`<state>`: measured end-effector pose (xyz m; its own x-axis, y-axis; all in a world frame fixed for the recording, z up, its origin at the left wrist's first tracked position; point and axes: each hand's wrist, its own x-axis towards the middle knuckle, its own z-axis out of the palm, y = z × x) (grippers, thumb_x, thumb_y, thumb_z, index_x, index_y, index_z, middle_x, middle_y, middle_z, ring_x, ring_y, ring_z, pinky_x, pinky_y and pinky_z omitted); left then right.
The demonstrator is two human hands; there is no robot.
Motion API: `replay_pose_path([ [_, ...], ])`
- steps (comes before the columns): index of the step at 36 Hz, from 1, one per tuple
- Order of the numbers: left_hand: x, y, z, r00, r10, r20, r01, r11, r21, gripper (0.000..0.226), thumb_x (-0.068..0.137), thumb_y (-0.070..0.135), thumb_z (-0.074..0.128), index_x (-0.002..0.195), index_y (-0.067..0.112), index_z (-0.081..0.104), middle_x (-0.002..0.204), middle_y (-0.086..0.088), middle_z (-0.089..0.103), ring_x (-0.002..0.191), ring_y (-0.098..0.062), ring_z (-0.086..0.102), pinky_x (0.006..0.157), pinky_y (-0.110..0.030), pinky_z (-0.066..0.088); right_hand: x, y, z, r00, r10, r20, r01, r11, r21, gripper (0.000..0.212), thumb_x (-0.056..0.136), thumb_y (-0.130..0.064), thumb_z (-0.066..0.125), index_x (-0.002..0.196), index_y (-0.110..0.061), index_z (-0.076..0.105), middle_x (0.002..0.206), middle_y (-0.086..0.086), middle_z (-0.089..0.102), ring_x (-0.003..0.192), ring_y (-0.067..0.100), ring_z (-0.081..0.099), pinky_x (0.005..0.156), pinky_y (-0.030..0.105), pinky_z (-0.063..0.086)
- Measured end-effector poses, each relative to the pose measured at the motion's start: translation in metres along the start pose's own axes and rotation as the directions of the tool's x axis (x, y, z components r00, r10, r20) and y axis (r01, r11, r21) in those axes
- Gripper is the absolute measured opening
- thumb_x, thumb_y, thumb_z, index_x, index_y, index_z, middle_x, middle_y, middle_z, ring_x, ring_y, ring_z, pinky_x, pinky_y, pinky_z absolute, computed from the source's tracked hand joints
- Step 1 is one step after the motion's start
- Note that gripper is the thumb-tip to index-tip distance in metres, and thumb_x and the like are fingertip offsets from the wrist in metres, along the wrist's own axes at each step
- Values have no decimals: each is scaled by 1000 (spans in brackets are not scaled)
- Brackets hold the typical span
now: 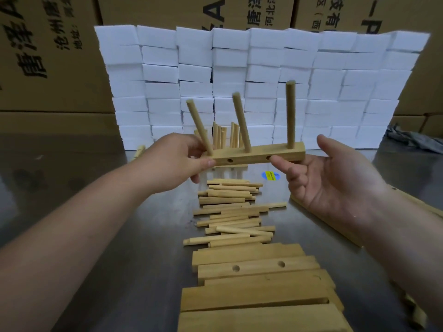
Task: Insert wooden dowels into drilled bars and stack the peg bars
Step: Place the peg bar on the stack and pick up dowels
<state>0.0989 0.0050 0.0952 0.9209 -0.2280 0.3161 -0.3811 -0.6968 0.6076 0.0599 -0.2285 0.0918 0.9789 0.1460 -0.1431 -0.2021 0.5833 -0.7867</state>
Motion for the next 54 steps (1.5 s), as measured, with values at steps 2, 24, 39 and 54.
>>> replay_pose_path([
  [2, 3, -4, 5, 1000, -9, -13, 9, 999, 50, 9, 86, 38, 60, 94, 36, 61, 59, 15, 65, 58, 7, 57, 55, -24, 36, 2, 4, 0, 999, -30, -22, 30, 1000, -1, 57, 99, -44, 29, 101, 9, 51, 83, 18, 72, 41, 12, 59, 38, 16, 46],
  [24, 99, -104, 73, 974, -224, -30, 224, 936, 273, 23, 91, 36, 54, 108, 25, 66, 71, 12, 53, 64, -3, 46, 51, -21, 29, 8, 26, 1, 996, -75, -39, 64, 973, -224, 26, 95, -25, 43, 90, -8, 62, 56, 3, 63, 42, 13, 58, 38, 17, 43],
  [39, 125, -120, 87, 935, -274, -226, 329, 907, 262, 18, 84, 38, 61, 89, 24, 52, 79, 5, 52, 72, -15, 49, 51, -27, 28, 5, 24, 4, 996, -92, 4, 90, 964, -251, 24, 94, -21, 44, 90, -6, 62, 55, 4, 61, 39, 12, 54, 35, 19, 42],
  [54, 109, -88, 87, 881, -393, -262, 441, 883, 160, 38, 89, 31, 54, 120, 13, 43, 98, -3, 54, 79, -21, 56, 51, -29, 36, -5, 20, 10, 950, -313, 3, 238, 716, -657, 18, 92, -21, 49, 87, -16, 65, 61, 0, 66, 49, 12, 59, 47, 25, 45],
])
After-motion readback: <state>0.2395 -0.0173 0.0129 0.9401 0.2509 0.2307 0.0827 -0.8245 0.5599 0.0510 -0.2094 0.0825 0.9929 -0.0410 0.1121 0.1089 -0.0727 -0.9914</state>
